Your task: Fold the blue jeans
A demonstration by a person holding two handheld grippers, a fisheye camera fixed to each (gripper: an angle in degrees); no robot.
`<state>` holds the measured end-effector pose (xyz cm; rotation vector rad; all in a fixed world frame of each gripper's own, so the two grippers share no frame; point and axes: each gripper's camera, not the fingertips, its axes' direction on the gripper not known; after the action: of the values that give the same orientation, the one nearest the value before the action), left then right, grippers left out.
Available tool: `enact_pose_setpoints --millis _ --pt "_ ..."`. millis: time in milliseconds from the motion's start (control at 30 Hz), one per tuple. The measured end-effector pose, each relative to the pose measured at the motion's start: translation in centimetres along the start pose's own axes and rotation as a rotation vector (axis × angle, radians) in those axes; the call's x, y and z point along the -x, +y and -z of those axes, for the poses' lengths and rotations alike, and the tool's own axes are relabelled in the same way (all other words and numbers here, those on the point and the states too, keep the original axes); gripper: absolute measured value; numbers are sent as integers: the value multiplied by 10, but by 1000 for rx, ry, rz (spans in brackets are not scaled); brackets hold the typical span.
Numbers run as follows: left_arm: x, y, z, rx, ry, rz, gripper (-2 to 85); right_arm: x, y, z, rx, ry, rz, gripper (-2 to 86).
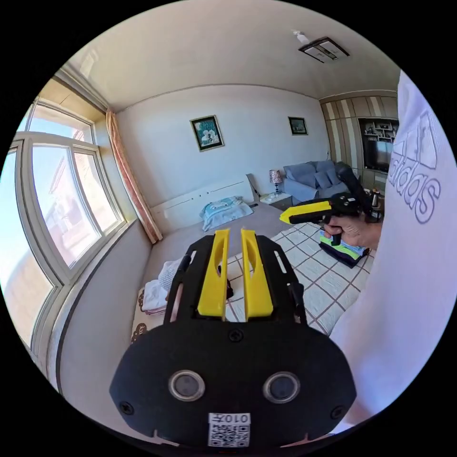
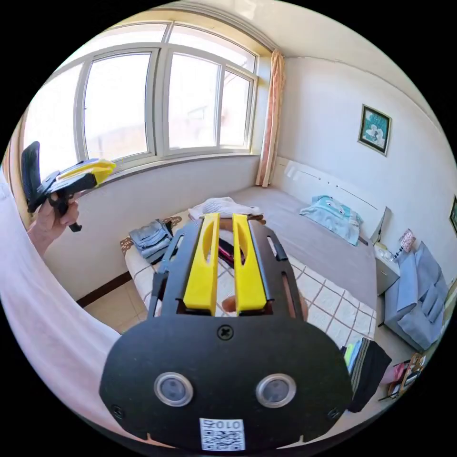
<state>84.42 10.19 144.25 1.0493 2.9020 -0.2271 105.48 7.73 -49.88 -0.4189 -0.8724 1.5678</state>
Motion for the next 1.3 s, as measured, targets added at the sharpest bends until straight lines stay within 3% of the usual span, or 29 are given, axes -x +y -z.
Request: enact_pose_setpoints --millis 200,300,467,633,833,933,1067,1300 --pt "23 90 64 -89 97 169 27 -67 -36 68 -70 -338 51 87" --pt "18 116 93 -107 77 201 11 -98 -38 113 -160 -367 100 91" --pt "-20 155 136 -27 -153 11 0 -139 -36 178 -164 -376 186 111" --pt "-45 189 152 -24 -157 -22 8 -176 -29 230 -143 -403 280 124" --pt "-63 243 168 -21 -128 78 6 -223 -39 290 -202 -466 331 124" --pt "-79 279 184 -87 -299 116 -1 -251 -50 316 -195 -516 320 66" --pt "-103 329 196 -128 -453 95 -3 -290 -56 367 -328 -549 352 18" --pt "-117 406 199 -131 -516 212 -4 -327 -81 423 -309 -540 413 13"
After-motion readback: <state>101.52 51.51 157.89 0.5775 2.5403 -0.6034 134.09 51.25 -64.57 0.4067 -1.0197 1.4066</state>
